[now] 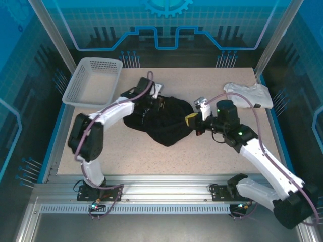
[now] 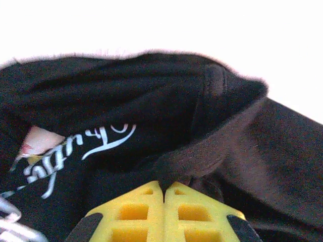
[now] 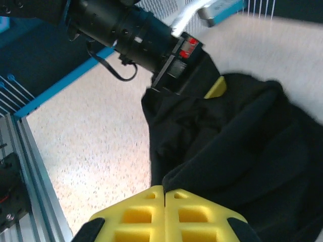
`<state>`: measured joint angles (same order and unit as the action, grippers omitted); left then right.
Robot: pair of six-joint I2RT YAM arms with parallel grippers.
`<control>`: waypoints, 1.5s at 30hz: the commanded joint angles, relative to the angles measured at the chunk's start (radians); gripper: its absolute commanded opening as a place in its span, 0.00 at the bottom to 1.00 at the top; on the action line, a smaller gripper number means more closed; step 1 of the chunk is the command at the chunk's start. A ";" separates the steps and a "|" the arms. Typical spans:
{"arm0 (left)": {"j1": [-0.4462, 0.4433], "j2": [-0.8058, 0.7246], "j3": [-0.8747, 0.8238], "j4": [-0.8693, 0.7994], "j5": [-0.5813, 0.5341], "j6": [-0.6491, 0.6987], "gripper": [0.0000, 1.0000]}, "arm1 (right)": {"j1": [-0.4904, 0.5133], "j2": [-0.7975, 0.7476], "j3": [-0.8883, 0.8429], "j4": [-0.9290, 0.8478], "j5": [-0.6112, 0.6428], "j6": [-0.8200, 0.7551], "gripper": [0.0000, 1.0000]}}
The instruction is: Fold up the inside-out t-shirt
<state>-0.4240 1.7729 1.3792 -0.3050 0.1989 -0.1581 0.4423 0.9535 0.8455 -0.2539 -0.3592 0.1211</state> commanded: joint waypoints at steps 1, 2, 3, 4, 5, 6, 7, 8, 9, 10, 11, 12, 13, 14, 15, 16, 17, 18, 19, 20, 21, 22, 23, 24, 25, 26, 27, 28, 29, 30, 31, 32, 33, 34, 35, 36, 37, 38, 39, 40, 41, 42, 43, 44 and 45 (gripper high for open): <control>0.060 -0.240 -0.058 0.178 0.196 -0.154 0.00 | -0.010 -0.110 0.027 -0.015 0.048 -0.083 0.00; 0.080 -0.293 -0.087 0.236 0.231 -0.204 0.00 | -0.011 -0.142 0.018 -0.012 0.065 -0.094 0.00; 0.098 -0.332 -0.109 0.285 0.260 -0.247 0.00 | -0.012 -0.165 0.007 -0.007 0.077 -0.100 0.00; 0.121 -0.380 -0.134 0.344 0.287 -0.292 0.00 | -0.011 -0.187 -0.011 0.001 0.095 -0.101 0.00; 0.145 -0.415 -0.157 0.403 0.311 -0.349 0.00 | -0.011 -0.203 -0.031 0.010 0.114 -0.096 0.00; 0.162 -0.437 -0.173 0.451 0.330 -0.393 0.00 | -0.011 -0.211 -0.048 0.019 0.124 -0.089 0.00; 0.178 -0.454 -0.190 0.498 0.350 -0.444 0.00 | -0.010 -0.214 -0.068 0.028 0.130 -0.079 0.00; 0.186 -0.465 -0.198 0.533 0.364 -0.483 0.00 | -0.009 -0.212 -0.083 0.035 0.133 -0.064 0.00; 0.189 -0.470 -0.201 0.545 0.373 -0.503 0.00 | -0.008 -0.205 -0.093 0.040 0.135 -0.052 0.00; 0.189 -0.471 -0.201 0.549 0.381 -0.516 0.00 | -0.008 -0.192 -0.103 0.041 0.141 -0.042 0.00; 0.189 -0.468 -0.205 0.550 0.388 -0.525 0.00 | -0.006 -0.176 -0.111 0.039 0.159 -0.027 0.00; 0.189 -0.466 -0.212 0.552 0.390 -0.531 0.00 | -0.006 -0.161 -0.116 0.036 0.181 -0.015 0.00; 0.189 -0.465 -0.220 0.552 0.387 -0.531 0.00 | -0.004 -0.143 -0.128 0.035 0.208 -0.001 0.00; 0.189 -0.465 -0.231 0.556 0.387 -0.531 0.00 | 0.000 -0.125 -0.142 0.036 0.246 0.021 0.00; 0.189 -0.464 -0.240 0.562 0.386 -0.535 0.00 | 0.004 -0.109 -0.155 0.035 0.289 0.049 0.00; 0.189 -0.464 -0.248 0.569 0.387 -0.540 0.00 | 0.006 -0.086 -0.168 0.026 0.337 0.081 0.00; 0.189 -0.464 -0.253 0.576 0.393 -0.546 0.00 | 0.007 -0.058 -0.169 0.002 0.384 0.114 0.00; 0.189 -0.464 -0.256 0.583 0.402 -0.550 0.00 | 0.007 -0.030 -0.159 -0.029 0.419 0.130 0.01; 0.189 -0.461 -0.256 0.585 0.412 -0.555 0.00 | 0.009 0.004 -0.136 -0.071 0.454 0.133 0.05; 0.189 -0.459 -0.259 0.585 0.420 -0.560 0.00 | 0.018 0.031 -0.106 -0.111 0.497 0.129 0.12; 0.189 -0.459 -0.261 0.584 0.424 -0.562 0.00 | 0.032 0.047 -0.083 -0.133 0.528 0.114 0.19; 0.188 -0.459 -0.264 0.583 0.428 -0.566 0.00 | 0.058 0.053 -0.063 -0.140 0.555 0.086 0.27; 0.188 -0.459 -0.267 0.583 0.430 -0.567 0.00 | 0.090 0.048 -0.053 -0.121 0.565 0.052 0.36; 0.187 -0.460 -0.269 0.581 0.432 -0.569 0.00 | 0.120 0.039 -0.052 -0.091 0.556 0.022 0.42; 0.184 -0.461 -0.272 0.582 0.436 -0.570 0.00 | 0.151 0.028 -0.057 -0.045 0.532 -0.008 0.49; 0.181 -0.463 -0.276 0.581 0.436 -0.566 0.00 | 0.174 0.025 -0.062 0.005 0.497 -0.031 0.53; 0.176 -0.464 -0.278 0.580 0.436 -0.566 0.00 | 0.188 0.027 -0.062 0.046 0.465 -0.043 0.56; 0.171 -0.466 -0.281 0.578 0.436 -0.564 0.00 | 0.200 0.040 -0.060 0.087 0.432 -0.050 0.59; 0.165 -0.466 -0.284 0.575 0.435 -0.561 0.00 | 0.207 0.056 -0.052 0.125 0.402 -0.056 0.61; 0.160 -0.466 -0.286 0.575 0.433 -0.559 0.00 | 0.213 0.082 -0.039 0.160 0.383 -0.059 0.63; 0.155 -0.465 -0.287 0.575 0.434 -0.558 0.00 | 0.217 0.107 -0.021 0.182 0.377 -0.059 0.64; 0.150 -0.464 -0.287 0.571 0.436 -0.554 0.00 | 0.220 0.142 0.002 0.207 0.381 -0.062 0.64; 0.145 -0.464 -0.287 0.569 0.436 -0.553 0.00 | 0.219 0.175 0.022 0.230 0.394 -0.068 0.65; 0.141 -0.466 -0.287 0.564 0.437 -0.548 0.00 | 0.220 0.214 0.044 0.254 0.415 -0.079 0.66; 0.137 -0.467 -0.287 0.561 0.439 -0.544 0.00 | 0.217 0.256 0.083 0.275 0.442 -0.091 0.66; 0.136 -0.470 -0.288 0.558 0.439 -0.541 0.00 | 0.211 0.293 0.108 0.289 0.454 -0.100 0.66; 0.135 -0.473 -0.289 0.553 0.438 -0.538 0.00 | 0.202 0.335 0.137 0.302 0.448 -0.108 0.66; 0.134 -0.478 -0.293 0.547 0.435 -0.535 0.00 | 0.192 0.375 0.165 0.305 0.435 -0.111 0.62; 0.135 -0.483 -0.295 0.537 0.427 -0.528 0.00 | 0.183 0.404 0.189 0.300 0.417 -0.113 0.51; 0.136 -0.491 -0.295 0.515 0.410 -0.514 0.00 | 0.175 0.426 0.214 0.278 0.389 -0.116 0.31; 0.138 -0.500 -0.293 0.484 0.387 -0.496 0.00 | 0.169 0.430 0.232 0.252 0.356 -0.124 0.11; 0.142 -0.508 -0.292 0.449 0.354 -0.477 0.00 | 0.166 0.419 0.232 0.235 0.324 -0.134 0.00; 0.147 -0.518 -0.292 0.401 0.298 -0.455 0.00 | 0.159 0.389 0.214 0.231 0.265 -0.147 0.00; 0.154 -0.529 -0.293 0.355 0.225 -0.431 0.00 | 0.140 0.356 0.196 0.227 0.177 -0.152 0.00; 0.157 -0.536 -0.296 0.324 0.166 -0.406 0.00 | 0.117 0.325 0.189 0.215 0.094 -0.145 0.00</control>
<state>-0.2813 1.2938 1.0904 0.1242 0.5220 -0.6502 0.6003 1.3640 1.0348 -0.0360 -0.0528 0.0010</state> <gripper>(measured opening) 0.053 0.054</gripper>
